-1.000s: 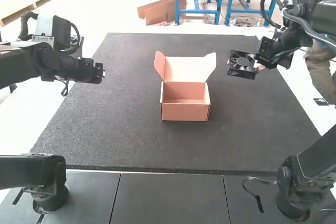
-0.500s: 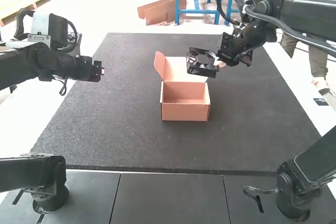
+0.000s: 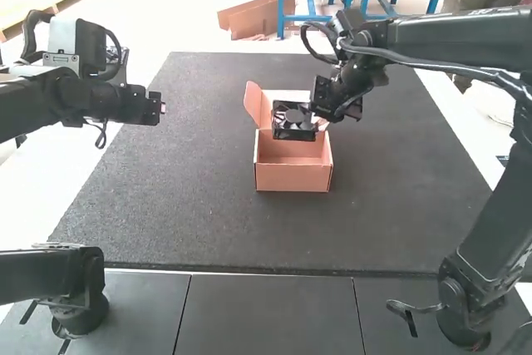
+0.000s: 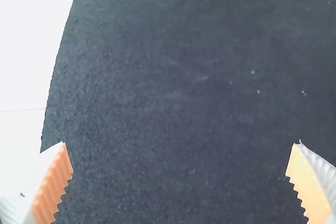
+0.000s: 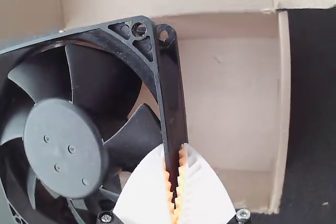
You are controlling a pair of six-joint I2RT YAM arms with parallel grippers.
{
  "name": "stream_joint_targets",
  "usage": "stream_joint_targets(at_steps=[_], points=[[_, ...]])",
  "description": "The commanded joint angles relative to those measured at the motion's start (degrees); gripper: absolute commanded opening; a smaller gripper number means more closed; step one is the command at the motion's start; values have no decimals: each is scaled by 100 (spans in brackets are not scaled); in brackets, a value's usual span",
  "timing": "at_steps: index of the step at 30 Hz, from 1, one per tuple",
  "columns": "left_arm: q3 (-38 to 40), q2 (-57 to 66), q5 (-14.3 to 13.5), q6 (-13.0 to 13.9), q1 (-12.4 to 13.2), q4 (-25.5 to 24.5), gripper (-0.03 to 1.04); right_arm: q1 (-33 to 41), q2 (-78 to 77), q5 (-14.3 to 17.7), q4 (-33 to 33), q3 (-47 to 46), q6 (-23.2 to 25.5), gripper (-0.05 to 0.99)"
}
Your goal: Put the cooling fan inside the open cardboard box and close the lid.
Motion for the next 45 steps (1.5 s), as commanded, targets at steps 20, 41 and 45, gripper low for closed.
stream_joint_targets(at_steps=[20, 41, 45], points=[[195, -67, -1, -18, 30, 76, 97, 56, 844, 453, 888, -507, -336, -1], [881, 1647, -115, -98, -831, 568, 97, -884, -518, -945, 1266, 214, -1048, 90], [1268, 2148, -177, -335, -1077, 647, 97, -1095, -782, -532, 1688, -85, -1321, 90]])
